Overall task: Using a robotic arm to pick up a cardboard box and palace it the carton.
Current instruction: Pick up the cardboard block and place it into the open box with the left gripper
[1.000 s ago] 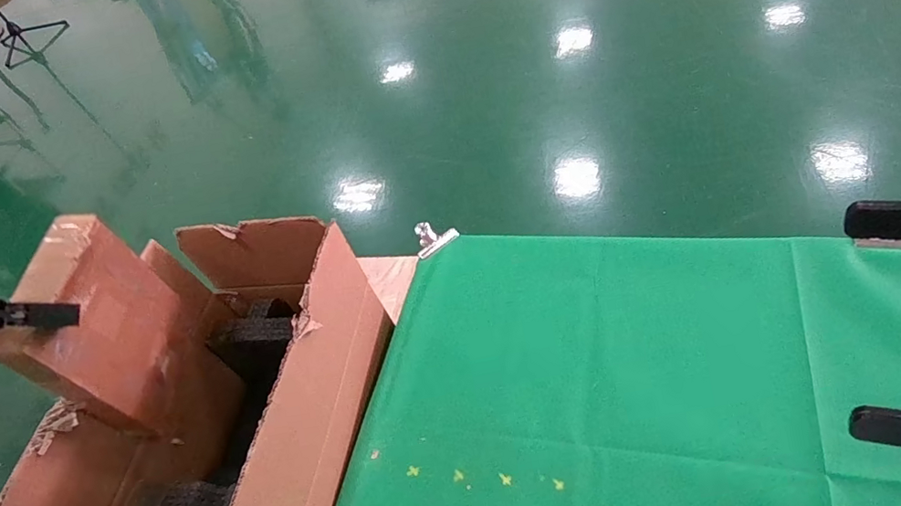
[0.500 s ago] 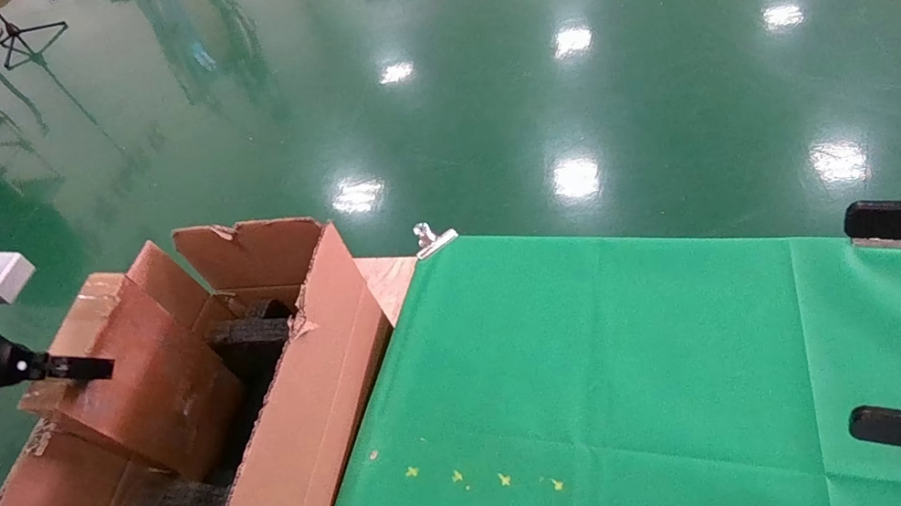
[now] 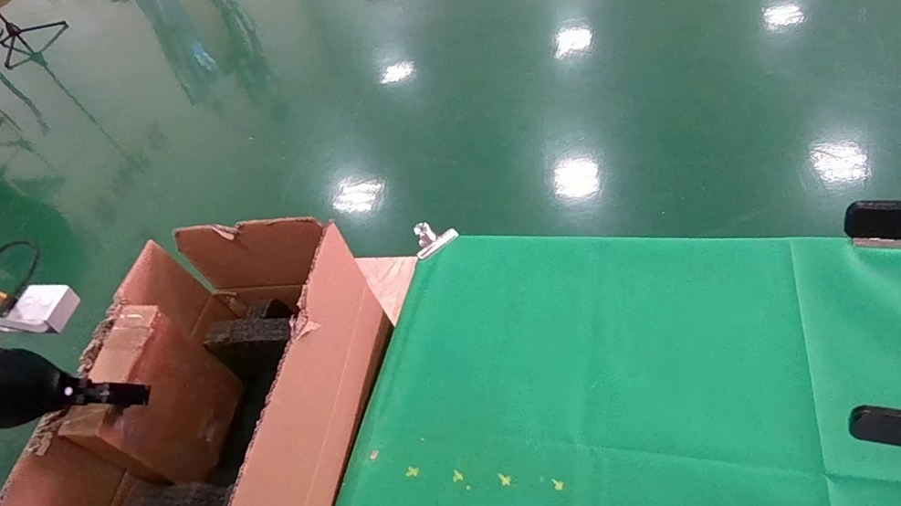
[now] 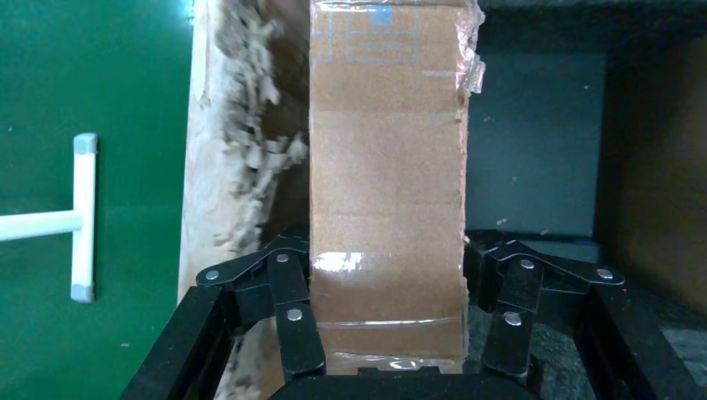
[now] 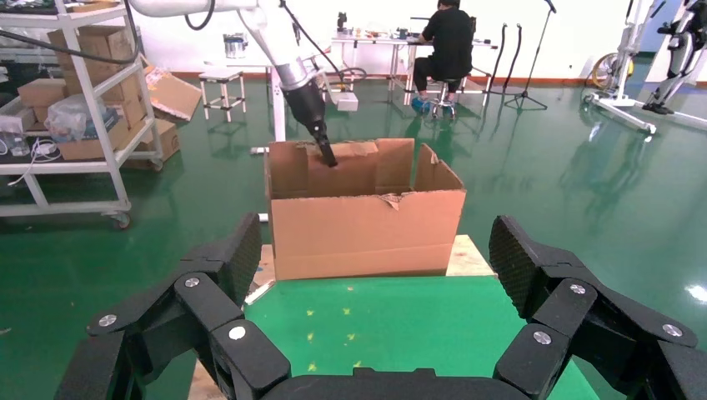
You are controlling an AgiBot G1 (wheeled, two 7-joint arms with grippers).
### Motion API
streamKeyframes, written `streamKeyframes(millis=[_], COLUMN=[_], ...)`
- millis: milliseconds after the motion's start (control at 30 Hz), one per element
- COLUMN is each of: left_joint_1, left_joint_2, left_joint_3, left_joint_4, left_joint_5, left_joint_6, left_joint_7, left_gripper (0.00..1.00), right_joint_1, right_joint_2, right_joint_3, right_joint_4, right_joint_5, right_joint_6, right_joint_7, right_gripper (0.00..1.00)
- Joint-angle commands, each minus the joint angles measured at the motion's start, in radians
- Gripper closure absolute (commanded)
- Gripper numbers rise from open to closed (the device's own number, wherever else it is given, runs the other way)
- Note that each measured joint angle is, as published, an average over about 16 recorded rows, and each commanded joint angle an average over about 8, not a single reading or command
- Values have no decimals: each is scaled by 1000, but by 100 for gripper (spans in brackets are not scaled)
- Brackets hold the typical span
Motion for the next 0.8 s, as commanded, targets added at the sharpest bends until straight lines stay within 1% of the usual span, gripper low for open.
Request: streamKeyframes(millis=[33,467,800], left_joint_1=[11,85,152], left_joint_2=[15,87,131], left_joint_3=[-2,-10,-23], left_joint_4=[28,124,147], left_joint_5=[-4,-17,-34], left_joint_6=[-19,-138,-300], left_joint_7=[11,30,9], left_gripper=[100,100,100], right_joint_1=[0,0,0], right_joint_2=[0,0,0], right_joint_3=[0,0,0], right_joint_4=[0,0,0], right_joint_5=[0,0,0], right_joint_6=[0,0,0], right_joint_7=[0,0,0], right_gripper=[0,0,0])
